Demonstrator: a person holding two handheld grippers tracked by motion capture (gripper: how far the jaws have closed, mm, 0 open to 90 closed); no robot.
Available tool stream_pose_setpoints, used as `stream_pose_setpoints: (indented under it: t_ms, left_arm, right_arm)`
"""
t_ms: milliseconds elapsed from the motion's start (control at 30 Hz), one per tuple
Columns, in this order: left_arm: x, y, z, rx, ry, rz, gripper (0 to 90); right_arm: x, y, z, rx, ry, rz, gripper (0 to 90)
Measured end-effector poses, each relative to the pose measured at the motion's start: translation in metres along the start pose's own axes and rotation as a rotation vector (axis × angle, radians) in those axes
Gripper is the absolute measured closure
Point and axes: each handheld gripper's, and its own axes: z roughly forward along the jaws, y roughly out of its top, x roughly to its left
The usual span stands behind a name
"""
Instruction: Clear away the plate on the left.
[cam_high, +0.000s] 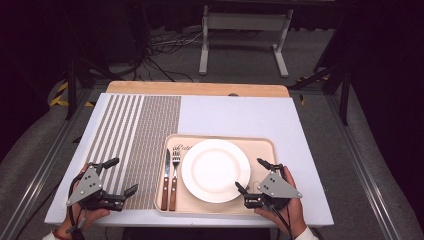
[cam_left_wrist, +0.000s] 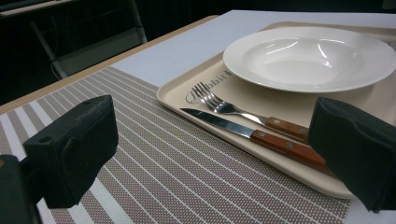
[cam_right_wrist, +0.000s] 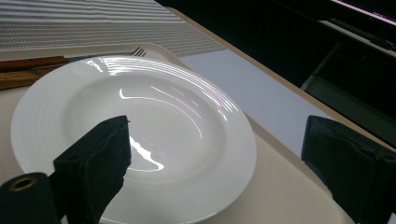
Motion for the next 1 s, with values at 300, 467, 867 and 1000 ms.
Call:
stream_pose_setpoints:
  t_ms: [300, 467, 867, 1000]
  left_arm:
    - [-0.0002, 0.0006, 0.0022, 0.010, -0.004, 0.008, 3.1]
    - [-0.0003, 0.0014, 0.0020, 0.006, -0.003, 0.009, 3.1]
    - [0.0022, 0.0021, 0.0044, 0.018, 0.002, 0.014, 3.3]
    - [0.0021, 0.0016, 0.0057, 0.015, 0.006, 0.007, 3.3]
  right_arm:
    - [-0.0004, -0.0008, 0.0011, 0.004, 0.006, -0.004, 9.4]
    - [-0.0015, -0.0003, -0.0020, -0.010, 0.005, 0.003, 9.4]
    - [-0.0055, -0.0029, -0.0028, -0.009, -0.005, 0.009, 9.4]
    - [-0.0079, -0.0025, -0.0047, -0.014, -0.013, 0.017, 9.4]
